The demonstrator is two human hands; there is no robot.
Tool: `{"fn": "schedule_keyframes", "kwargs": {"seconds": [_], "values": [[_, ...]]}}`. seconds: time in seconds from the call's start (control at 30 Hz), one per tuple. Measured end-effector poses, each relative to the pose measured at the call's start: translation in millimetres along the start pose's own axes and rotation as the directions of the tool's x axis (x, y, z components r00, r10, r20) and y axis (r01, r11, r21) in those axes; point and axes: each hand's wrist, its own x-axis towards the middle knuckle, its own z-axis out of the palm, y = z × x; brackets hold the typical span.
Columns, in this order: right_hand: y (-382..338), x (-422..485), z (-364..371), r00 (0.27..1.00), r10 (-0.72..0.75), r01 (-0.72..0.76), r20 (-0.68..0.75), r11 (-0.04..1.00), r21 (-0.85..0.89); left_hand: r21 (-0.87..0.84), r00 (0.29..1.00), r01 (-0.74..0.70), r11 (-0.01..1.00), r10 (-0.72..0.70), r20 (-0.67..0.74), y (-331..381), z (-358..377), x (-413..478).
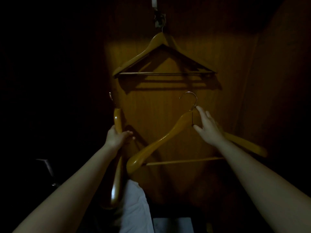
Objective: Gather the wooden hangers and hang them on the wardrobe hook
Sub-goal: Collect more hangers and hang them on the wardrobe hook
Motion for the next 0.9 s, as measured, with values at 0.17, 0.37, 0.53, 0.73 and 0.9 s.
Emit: {"fn": "schedule_keyframes", "kwargs": {"seconds": [0.17, 0.37, 0.53, 0.73, 0.9], "values": [[-4.8, 26.9, -10.4, 0.998, -0.02, 0.017, -0.062, 0.999, -0.043, -0.127, 0.986, -0.086, 0.988, 0.066, -0.155, 15.8, 41.7, -2.4], [-17.0, 66.6, -38.7, 0.987, -0.077, 0.068, -0.143, 0.995, -0.068, -0.061, 0.921, -0.266, 0.962, 0.235, -0.312, 47.5, 76.0, -0.8], [-43.2, 104.9, -66.4, 0.952, -0.161, 0.137, -0.26, 0.985, -0.11, 0.004, 0.878, -0.36, 0.933, 0.34, -0.337, 87.6, 88.2, 13.3], [-86.8, 161.5, -96.2, 0.914, -0.215, 0.17, -0.345, 0.973, -0.157, 0.01, 0.901, -0.375, 0.927, 0.367, -0.232, 149.3, 96.2, 49.0], [-122.5, 195.5, -111.4, 0.914, -0.209, 0.17, -0.347, 0.975, -0.141, 0.146, 0.886, -0.386, 0.911, 0.41, -0.218, 185.2, 96.5, 87.2]]}}
